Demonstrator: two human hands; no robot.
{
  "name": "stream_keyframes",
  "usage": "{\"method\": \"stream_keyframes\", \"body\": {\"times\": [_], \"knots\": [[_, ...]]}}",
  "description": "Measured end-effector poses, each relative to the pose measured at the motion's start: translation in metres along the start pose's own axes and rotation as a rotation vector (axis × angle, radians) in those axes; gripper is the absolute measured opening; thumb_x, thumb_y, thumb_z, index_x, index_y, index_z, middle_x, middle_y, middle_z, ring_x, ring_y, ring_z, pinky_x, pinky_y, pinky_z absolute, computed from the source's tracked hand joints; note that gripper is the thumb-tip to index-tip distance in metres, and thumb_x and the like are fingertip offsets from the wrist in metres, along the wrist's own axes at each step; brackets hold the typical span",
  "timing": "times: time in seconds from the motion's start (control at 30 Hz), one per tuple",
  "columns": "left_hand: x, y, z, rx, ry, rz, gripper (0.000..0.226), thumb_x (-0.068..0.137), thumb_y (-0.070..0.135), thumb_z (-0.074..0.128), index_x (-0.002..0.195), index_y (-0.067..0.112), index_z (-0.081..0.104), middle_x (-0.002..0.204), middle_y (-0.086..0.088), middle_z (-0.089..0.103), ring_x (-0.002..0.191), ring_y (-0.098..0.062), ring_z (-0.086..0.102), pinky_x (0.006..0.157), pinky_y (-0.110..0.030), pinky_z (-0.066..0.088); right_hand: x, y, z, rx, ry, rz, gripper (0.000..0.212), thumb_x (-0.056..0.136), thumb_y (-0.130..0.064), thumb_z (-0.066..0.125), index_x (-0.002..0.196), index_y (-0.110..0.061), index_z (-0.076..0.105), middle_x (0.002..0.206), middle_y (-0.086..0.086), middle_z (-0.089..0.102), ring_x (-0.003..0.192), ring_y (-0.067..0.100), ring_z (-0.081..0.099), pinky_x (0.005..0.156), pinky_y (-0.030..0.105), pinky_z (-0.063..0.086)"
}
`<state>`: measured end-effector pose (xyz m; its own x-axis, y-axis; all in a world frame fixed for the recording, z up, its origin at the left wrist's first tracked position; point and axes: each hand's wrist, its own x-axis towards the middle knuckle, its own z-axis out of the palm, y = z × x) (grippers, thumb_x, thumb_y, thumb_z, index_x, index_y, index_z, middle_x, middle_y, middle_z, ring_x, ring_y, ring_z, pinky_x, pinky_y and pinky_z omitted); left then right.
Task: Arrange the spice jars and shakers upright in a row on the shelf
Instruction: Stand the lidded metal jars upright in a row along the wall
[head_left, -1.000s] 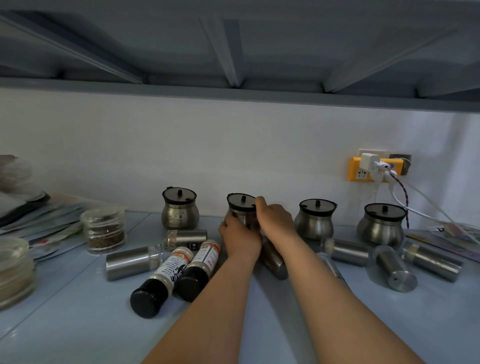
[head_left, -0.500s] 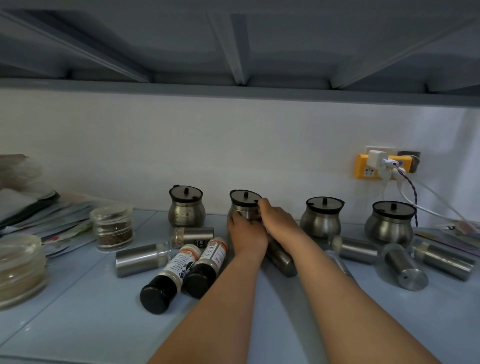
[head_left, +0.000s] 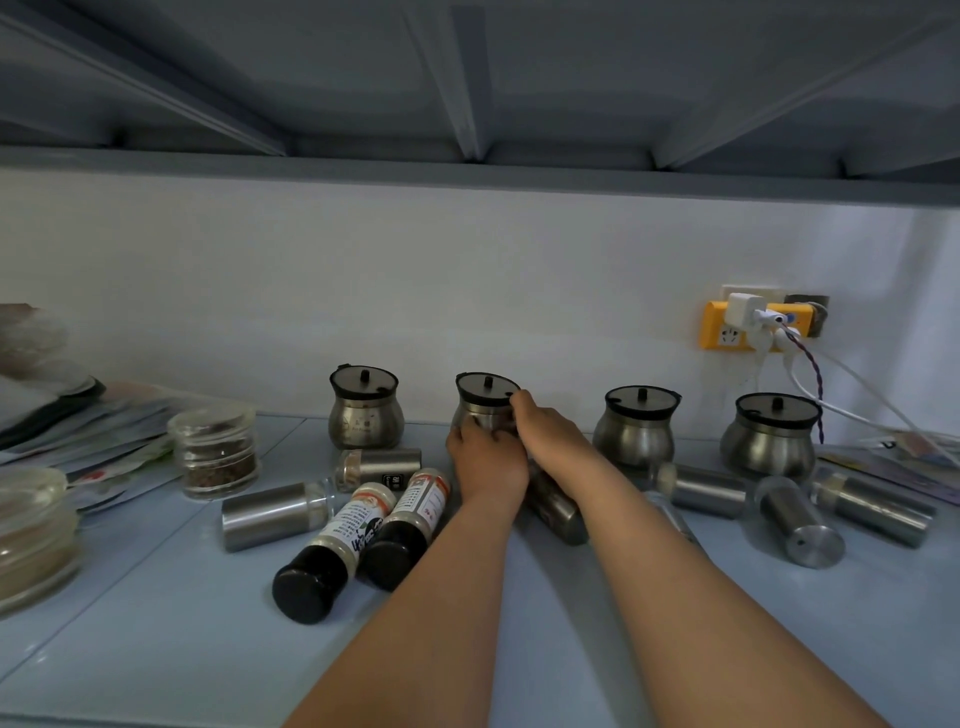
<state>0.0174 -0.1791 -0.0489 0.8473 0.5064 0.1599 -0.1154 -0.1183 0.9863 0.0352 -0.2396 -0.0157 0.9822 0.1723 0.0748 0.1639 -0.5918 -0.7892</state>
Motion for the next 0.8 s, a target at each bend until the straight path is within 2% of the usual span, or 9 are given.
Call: {"method": "stream_keyframes", "body": {"times": [0.17, 0.23, 0.3, 0.43, 0.5, 0.57, 0.67, 0.73, 0.8], "knots": [[0.001, -0.001, 0.001, -0.006, -0.001, 0.006, 0.038, 0.089, 0.008, 0.041, 0.126, 0.007, 0.049, 0.138, -0.018, 0.037, 0.110, -0.034, 0.053, 0.095, -0.037, 0.044, -0.002, -0.001, -0.001, -0.018, -0.011, -0.009, 0.055, 0.099, -0.038, 0.015, 0.109, -0.003, 0.056, 0.108, 0.015, 0.057, 0.111, 0.032, 0.052, 0.093, 0.036, 0.040], [0.001, -0.001, 0.001, -0.014, 0.012, 0.002, 0.042, 0.090, 0.008, 0.042, 0.131, 0.008, 0.044, 0.138, -0.017, 0.035, 0.113, -0.033, 0.050, 0.093, -0.033, 0.040, -0.003, -0.002, -0.001, -0.014, 0.013, -0.009, 0.053, 0.098, -0.039, 0.015, 0.101, -0.005, 0.055, 0.107, 0.015, 0.057, 0.110, 0.031, 0.053, 0.092, 0.036, 0.040], [-0.003, 0.001, 0.002, -0.029, 0.034, 0.014, 0.046, 0.090, 0.007, 0.042, 0.136, 0.008, 0.039, 0.140, -0.016, 0.032, 0.118, -0.032, 0.047, 0.098, -0.034, 0.038, -0.004, -0.003, -0.003, -0.007, 0.063, -0.031, 0.049, 0.099, -0.036, 0.014, 0.093, -0.006, 0.053, 0.104, 0.015, 0.057, 0.108, 0.032, 0.053, 0.092, 0.038, 0.040], [-0.013, 0.012, 0.008, -0.090, 0.138, 0.163, 0.045, 0.093, 0.003, 0.038, 0.137, 0.005, 0.037, 0.140, -0.016, 0.032, 0.126, -0.029, 0.041, 0.106, -0.034, 0.035, -0.003, -0.009, -0.010, 0.135, 0.212, -0.095, 0.049, 0.099, -0.026, 0.020, 0.113, 0.001, 0.057, 0.118, 0.018, 0.060, 0.112, 0.034, 0.051, 0.098, 0.040, 0.039], [-0.015, 0.020, 0.009, -0.135, 0.203, 0.240, 0.042, 0.094, 0.003, 0.036, 0.136, 0.006, 0.038, 0.137, -0.014, 0.037, 0.124, -0.026, 0.043, 0.106, -0.034, 0.037, -0.002, -0.012, -0.014, 0.230, 0.307, -0.111, 0.045, 0.096, -0.025, 0.027, 0.107, 0.001, 0.062, 0.114, 0.017, 0.063, 0.109, 0.033, 0.054, 0.099, 0.044, 0.042], [-0.017, 0.026, 0.010, -0.178, 0.233, 0.295, 0.037, 0.095, 0.005, 0.035, 0.131, 0.008, 0.044, 0.129, -0.011, 0.045, 0.118, -0.024, 0.048, 0.099, -0.032, 0.040, -0.003, -0.017, -0.018, 0.282, 0.379, -0.151, 0.038, 0.092, -0.022, 0.036, 0.098, 0.002, 0.065, 0.104, 0.017, 0.067, 0.102, 0.033, 0.060, 0.094, 0.047, 0.046], [-0.028, 0.037, 0.018, -0.253, 0.129, 0.312, 0.030, 0.095, 0.008, 0.035, 0.120, 0.013, 0.051, 0.119, -0.007, 0.054, 0.108, -0.021, 0.055, 0.085, -0.026, 0.043, -0.009, -0.023, -0.033, 0.311, 0.408, -0.229, 0.025, 0.088, -0.019, 0.047, 0.092, -0.008, 0.070, 0.092, 0.006, 0.071, 0.092, 0.023, 0.065, 0.088, 0.041, 0.052], [-0.036, 0.045, 0.026, -0.265, 0.022, 0.317, 0.025, 0.096, 0.012, 0.035, 0.112, 0.020, 0.052, 0.116, -0.007, 0.058, 0.105, -0.021, 0.058, 0.083, -0.028, 0.046, -0.012, -0.021, -0.051, 0.309, 0.434, -0.271, 0.021, 0.086, -0.019, 0.050, 0.089, -0.016, 0.071, 0.090, -0.001, 0.071, 0.089, 0.017, 0.066, 0.084, 0.034, 0.053], [-0.042, 0.052, 0.035, -0.205, -0.076, 0.320, 0.025, 0.096, 0.016, 0.033, 0.113, 0.022, 0.052, 0.114, -0.010, 0.060, 0.104, -0.023, 0.058, 0.082, -0.029, 0.045, -0.015, -0.013, -0.072, 0.275, 0.481, -0.298, 0.017, 0.085, -0.021, 0.052, 0.085, -0.022, 0.069, 0.088, -0.005, 0.070, 0.087, 0.013, 0.066, 0.079, 0.028, 0.052]]}}
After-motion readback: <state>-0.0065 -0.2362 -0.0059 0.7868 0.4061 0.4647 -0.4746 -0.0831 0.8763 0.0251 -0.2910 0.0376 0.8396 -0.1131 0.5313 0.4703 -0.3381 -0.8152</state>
